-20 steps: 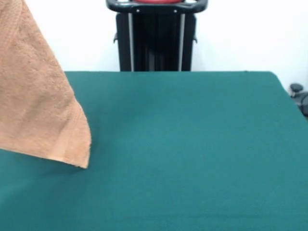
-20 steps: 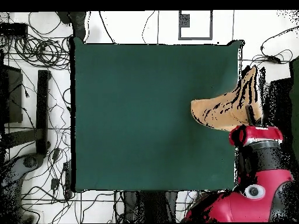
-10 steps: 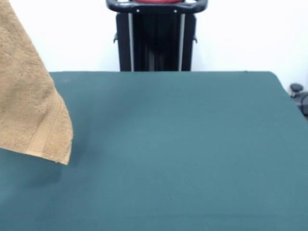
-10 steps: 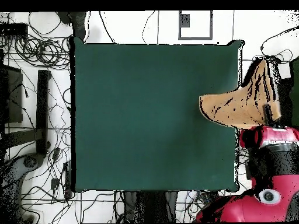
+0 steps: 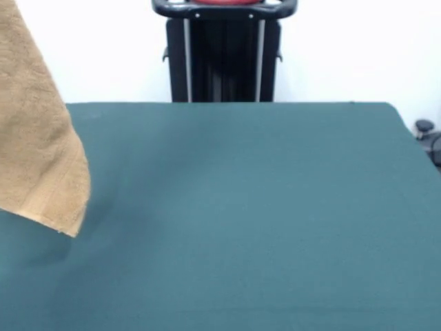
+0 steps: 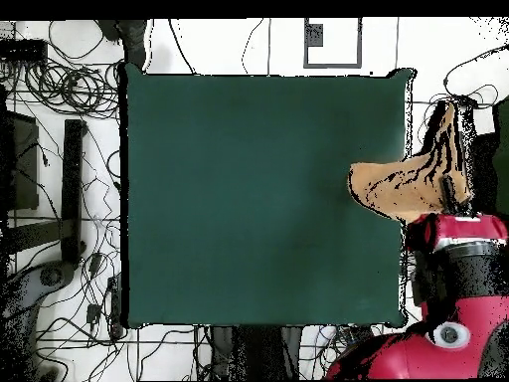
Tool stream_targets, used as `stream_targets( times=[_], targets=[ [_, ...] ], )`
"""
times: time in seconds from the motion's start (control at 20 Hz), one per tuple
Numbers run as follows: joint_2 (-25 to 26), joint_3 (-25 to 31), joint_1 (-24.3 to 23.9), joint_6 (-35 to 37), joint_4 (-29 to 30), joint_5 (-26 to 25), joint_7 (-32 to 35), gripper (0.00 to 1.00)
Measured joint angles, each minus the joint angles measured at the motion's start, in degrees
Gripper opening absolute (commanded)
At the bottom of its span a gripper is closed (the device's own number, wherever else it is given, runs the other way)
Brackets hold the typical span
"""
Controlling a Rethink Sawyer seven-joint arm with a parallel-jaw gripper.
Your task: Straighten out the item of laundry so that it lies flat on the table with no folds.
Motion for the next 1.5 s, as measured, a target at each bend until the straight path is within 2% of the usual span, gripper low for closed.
stream_targets(
  times=[0.25, 0.35, 0.4, 0.6, 0.65, 0.7, 0.85, 0.9, 1.05, 1.2, 1.5],
  targets=[
    [-2.45, -2.48, 1.17, -5.18, 2.53, -19.47, 5.14, 0.0],
    [-3.65, -3.56, 1.2, -7.21, 3.4, -28.56, 9.83, 0.0],
    [-4.59, -4.5, 1.21, -8.31, 3.91, -35.54, 15.04, 0.0],
    [-6.12, -6.3, 1.37, -8.77, 4.78, -45.35, 26.98, 0.0],
    [-6.28, -6.49, 1.4, -8.84, 4.86, -46.14, 28.24, 0.0],
    [-7.13, -7.46, 1.63, -8.83, 5.26, -49.64, 35.23, 0.0],
    [-7.97, -8.16, 1.74, -8.8, 5.4, -51.95, 40.87, 0.0],
    [-8.87, -8.79, 1.72, -8.81, 5.41, -53.84, 45.5, 0.0],
    [-10.2, -9.12, 1.68, -8.81, 5.42, -55.89, 49.92, 0.0],
    [-11.49, -9.12, 1.51, -8.81, 5.42, -57.95, 52.33, 0.0],
    [-13.92, -8.77, -0.44, -8.8, 5.43, -62.7, 52.66, 0.0]
  ],
)
